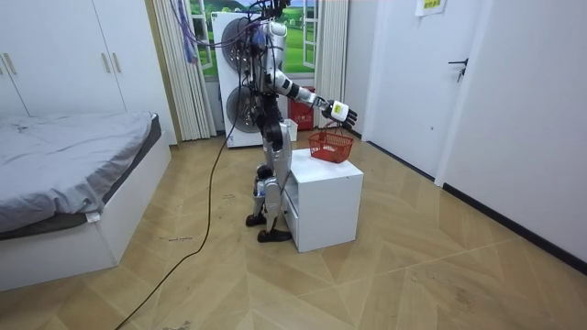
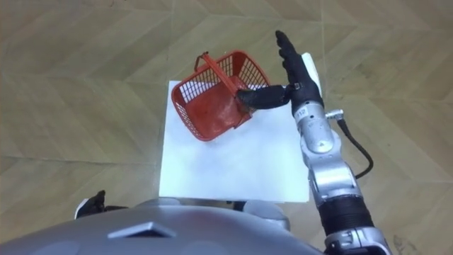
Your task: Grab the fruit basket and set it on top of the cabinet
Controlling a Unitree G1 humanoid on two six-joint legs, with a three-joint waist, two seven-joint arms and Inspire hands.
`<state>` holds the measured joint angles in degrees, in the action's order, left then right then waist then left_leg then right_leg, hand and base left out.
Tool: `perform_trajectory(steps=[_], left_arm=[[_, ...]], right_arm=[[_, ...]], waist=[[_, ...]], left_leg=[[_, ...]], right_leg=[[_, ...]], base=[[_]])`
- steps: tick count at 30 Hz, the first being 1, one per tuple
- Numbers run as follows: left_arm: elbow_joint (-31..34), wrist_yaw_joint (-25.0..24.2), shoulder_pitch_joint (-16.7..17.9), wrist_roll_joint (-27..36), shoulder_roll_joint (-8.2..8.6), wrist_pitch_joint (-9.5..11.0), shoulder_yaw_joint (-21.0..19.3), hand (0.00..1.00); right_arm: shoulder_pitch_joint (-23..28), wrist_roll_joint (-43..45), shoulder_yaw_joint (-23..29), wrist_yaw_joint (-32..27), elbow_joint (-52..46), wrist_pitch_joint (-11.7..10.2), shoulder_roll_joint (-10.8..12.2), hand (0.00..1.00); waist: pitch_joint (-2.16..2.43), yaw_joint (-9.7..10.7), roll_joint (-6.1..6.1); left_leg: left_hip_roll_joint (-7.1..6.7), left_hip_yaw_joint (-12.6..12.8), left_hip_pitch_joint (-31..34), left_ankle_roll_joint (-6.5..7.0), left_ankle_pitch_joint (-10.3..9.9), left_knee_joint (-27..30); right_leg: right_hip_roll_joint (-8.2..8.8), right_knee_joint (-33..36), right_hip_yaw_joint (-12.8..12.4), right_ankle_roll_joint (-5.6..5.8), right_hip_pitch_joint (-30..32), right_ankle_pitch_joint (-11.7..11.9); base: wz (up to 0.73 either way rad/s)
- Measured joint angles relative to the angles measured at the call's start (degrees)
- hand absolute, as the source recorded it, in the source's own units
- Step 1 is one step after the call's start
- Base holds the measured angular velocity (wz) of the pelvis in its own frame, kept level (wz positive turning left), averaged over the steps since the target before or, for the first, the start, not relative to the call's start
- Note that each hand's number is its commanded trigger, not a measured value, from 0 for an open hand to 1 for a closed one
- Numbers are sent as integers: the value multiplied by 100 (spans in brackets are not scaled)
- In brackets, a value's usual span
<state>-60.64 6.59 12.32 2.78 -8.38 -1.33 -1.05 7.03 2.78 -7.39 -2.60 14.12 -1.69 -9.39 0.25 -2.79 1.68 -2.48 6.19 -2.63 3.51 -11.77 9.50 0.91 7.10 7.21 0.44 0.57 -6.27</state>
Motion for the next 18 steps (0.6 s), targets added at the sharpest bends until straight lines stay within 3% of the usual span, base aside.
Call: perform_trajectory(steps=[6, 8, 9, 14, 18], left_arm=[[50, 138, 171, -4, -4, -2, -107, 0], [48, 182, 187, -82, 5, -2, -192, 0], [49, 195, 191, -115, 20, -3, -300, 0], [35, 325, 259, -114, -11, -6, -453, 0], [10, 379, 315, -141, 10, -7, -458, 0]], right_arm=[[436, 11, 309, -533, 883, -73, 21, 0], [569, 20, 599, -665, 1760, -78, 39, 0], [589, 6, 796, -747, 2300, -70, 29, 0], [615, -35, 1326, -1190, 4069, -62, 34, 0], [632, -45, 1381, -1457, 4657, -67, 40, 0]], waist=[[16, 215, 50], [-5, 268, 15], [-12, 275, -39], [-20, 297, -57], [-12, 317, -94]], left_leg=[[-1, 3, -109, 7, -4, -16], [30, 5, -113, 94, -58, -34], [82, -4, -128, 244, -161, -51], [83, 34, -167, 245, -173, -84], [93, 84, -219, 245, -174, -98]], right_leg=[[1, -2, 6, -8, -127, 5], [-24, 32, 41, -8, -135, 5], [-78, 65, 70, -13, -135, 0], [-85, 97, 58, -21, -148, -3], [-99, 104, 11, -26, -173, -1]], base=[[4], [5], [0], [-4], [-7]])
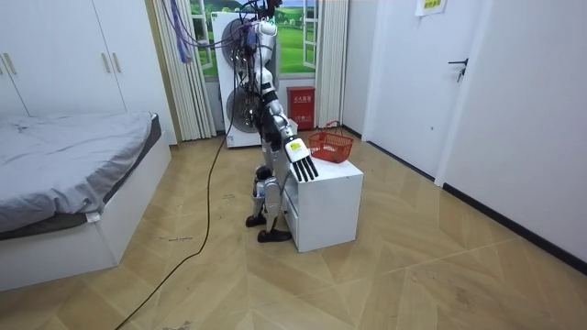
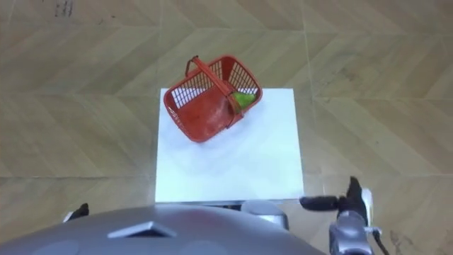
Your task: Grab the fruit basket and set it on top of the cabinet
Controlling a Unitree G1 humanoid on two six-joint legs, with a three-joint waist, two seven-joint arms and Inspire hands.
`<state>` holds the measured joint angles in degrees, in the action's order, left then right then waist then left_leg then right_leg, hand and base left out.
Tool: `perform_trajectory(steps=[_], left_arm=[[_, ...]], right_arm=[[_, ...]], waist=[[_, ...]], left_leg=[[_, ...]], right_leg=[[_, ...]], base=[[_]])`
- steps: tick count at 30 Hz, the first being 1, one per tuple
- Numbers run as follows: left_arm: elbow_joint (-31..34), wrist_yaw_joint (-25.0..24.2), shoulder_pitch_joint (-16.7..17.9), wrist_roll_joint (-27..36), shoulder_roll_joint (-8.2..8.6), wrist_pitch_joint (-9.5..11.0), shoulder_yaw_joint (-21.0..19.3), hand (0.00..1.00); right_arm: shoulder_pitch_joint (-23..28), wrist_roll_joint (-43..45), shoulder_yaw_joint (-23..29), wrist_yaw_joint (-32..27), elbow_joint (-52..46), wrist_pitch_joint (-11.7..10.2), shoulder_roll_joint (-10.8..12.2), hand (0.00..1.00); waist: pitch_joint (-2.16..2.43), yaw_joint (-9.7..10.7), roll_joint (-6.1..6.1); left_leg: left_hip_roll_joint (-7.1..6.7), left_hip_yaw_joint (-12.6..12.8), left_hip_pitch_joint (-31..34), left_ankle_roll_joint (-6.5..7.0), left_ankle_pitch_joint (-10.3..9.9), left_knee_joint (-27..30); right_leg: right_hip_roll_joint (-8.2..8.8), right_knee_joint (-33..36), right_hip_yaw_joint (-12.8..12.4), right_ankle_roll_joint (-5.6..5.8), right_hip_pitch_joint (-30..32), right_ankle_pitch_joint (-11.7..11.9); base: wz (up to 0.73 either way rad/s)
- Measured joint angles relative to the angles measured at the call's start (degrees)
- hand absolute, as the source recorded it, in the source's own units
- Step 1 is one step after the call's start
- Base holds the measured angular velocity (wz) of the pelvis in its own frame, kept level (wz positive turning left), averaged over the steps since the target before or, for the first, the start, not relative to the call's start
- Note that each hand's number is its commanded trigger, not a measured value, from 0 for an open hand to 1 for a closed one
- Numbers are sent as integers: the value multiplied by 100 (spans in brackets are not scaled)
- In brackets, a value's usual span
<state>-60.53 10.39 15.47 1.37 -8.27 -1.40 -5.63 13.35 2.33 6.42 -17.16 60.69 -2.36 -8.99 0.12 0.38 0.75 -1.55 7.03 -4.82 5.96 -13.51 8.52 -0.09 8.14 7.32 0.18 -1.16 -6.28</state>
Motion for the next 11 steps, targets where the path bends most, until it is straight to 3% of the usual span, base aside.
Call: perform_trajectory(steps=[4, 8, 11], left_arm=[[-43, 37, 99, -494, 3, -112, -131, 0], [-163, 16, 126, -678, 9, -354, -244, 0], [-156, -39, 124, -922, 8, -412, -392, 0]], right_arm=[[27, 144, 132, -172, 574, 23, 29, 0], [-35, 227, 245, -197, 918, 258, 47, 0], [-66, 252, 288, 0, 1121, 372, 45, 0]], waist=[[-8, 68, 2], [-23, 83, 23], [-23, 85, 38]], left_leg=[[-2, -19, -95, 0, 0, 13], [-9, -26, -199, 0, -6, -39], [-9, -39, -225, -1, -6, -32]], right_leg=[[-4, -9, -15, 4, -101, -16], [-1, 52, -66, 6, -156, -71], [-2, 56, -57, 0, -176, -75]], base=[[3], [0], [0]])
